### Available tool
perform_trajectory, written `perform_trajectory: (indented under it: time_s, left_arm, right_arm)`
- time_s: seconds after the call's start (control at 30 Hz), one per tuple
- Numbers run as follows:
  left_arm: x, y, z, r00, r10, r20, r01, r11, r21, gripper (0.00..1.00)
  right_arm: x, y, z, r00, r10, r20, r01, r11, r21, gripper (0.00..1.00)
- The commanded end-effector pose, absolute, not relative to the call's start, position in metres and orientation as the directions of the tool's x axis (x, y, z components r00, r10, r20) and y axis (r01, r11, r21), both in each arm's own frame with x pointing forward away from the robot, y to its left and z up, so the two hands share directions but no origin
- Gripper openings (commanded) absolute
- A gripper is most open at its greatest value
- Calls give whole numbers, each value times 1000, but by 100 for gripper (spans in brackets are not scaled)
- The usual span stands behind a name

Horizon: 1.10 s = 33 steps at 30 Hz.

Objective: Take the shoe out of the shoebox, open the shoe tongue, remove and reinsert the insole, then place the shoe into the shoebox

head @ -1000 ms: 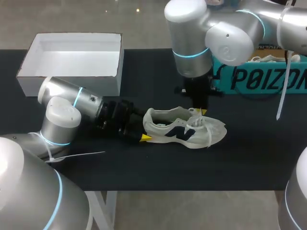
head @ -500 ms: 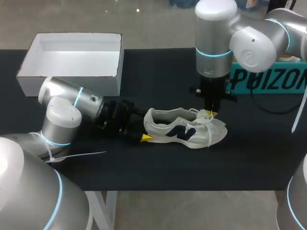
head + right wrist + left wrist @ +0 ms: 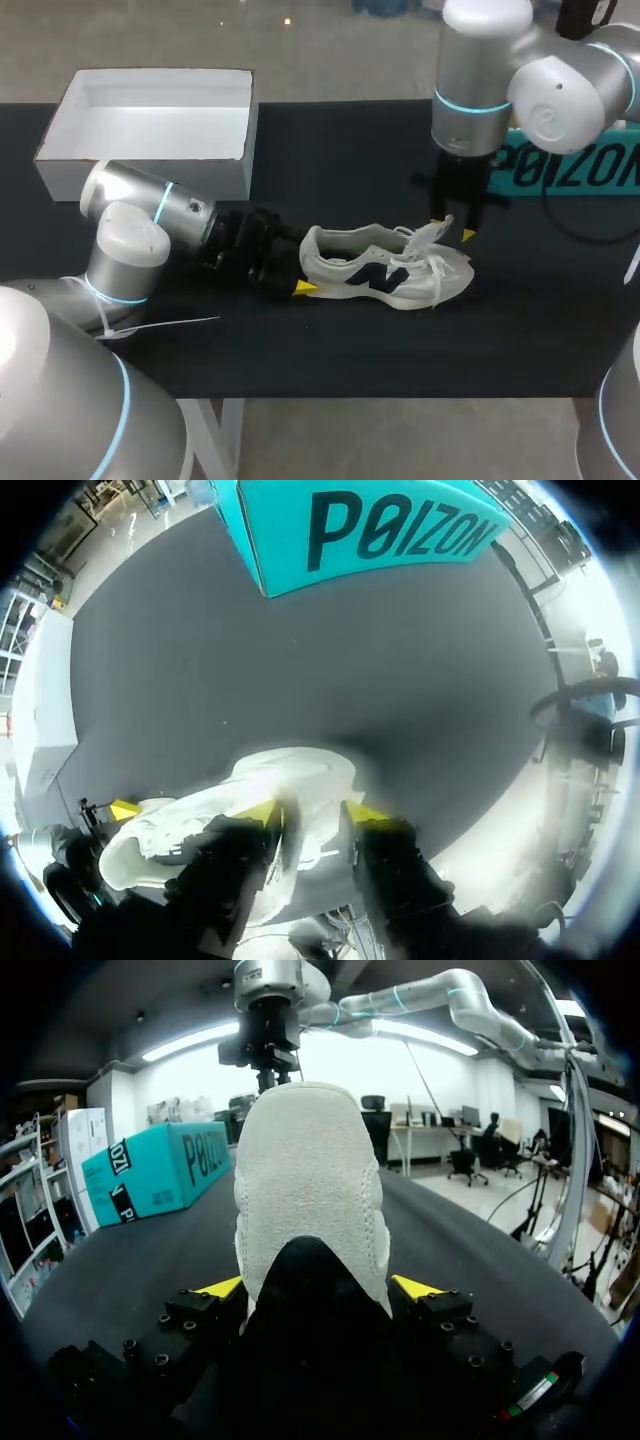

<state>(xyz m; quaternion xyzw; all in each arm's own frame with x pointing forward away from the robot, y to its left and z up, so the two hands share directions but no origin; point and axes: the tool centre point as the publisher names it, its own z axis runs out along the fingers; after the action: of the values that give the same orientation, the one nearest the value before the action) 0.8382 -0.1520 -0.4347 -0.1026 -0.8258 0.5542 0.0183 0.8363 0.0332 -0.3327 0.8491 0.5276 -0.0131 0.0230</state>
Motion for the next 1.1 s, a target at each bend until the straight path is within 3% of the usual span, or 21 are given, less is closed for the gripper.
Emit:
perform_trajectory:
  time_s: [0.03,0.13,0.2,0.33,0.43,0.53,0.57,1.1]
  left_arm:
    - [838,-152,-437,-978,189,-84,150,364,-919,0]
    - [838,-152,-437,-978,189,-84,150,364,-919,0]
    - [838,-152,-437,-978,189,-84,150,364,-919,0]
    - [838,-152,-437,-978,189,-84,150,364,-919,0]
    - [838,-152,-437,-978,189,-84,150,364,-919,0]
    - [838,-152,-437,-978,189,-84,150,364,-919,0]
    - [838,-152,-437,-978,189,-84,150,364,-919,0]
    - [838,-152,-437,-978,189,-84,150,364,-919,0]
  right_arm:
    - [828,31,-307,423,905,-47,905,-420,63,100]
    - [827,36,-289,358,933,-18,931,-356,79,100]
    - [826,44,-277,238,971,22,967,-239,81,100]
    - [818,74,-251,-259,964,56,956,248,154,100]
    - [806,98,-239,-643,766,30,762,635,129,100]
    - [785,113,-232,-929,346,132,355,933,60,100]
    - [779,116,-231,-963,238,128,245,968,44,100]
    - [779,116,-231,-963,238,128,245,968,44,100]
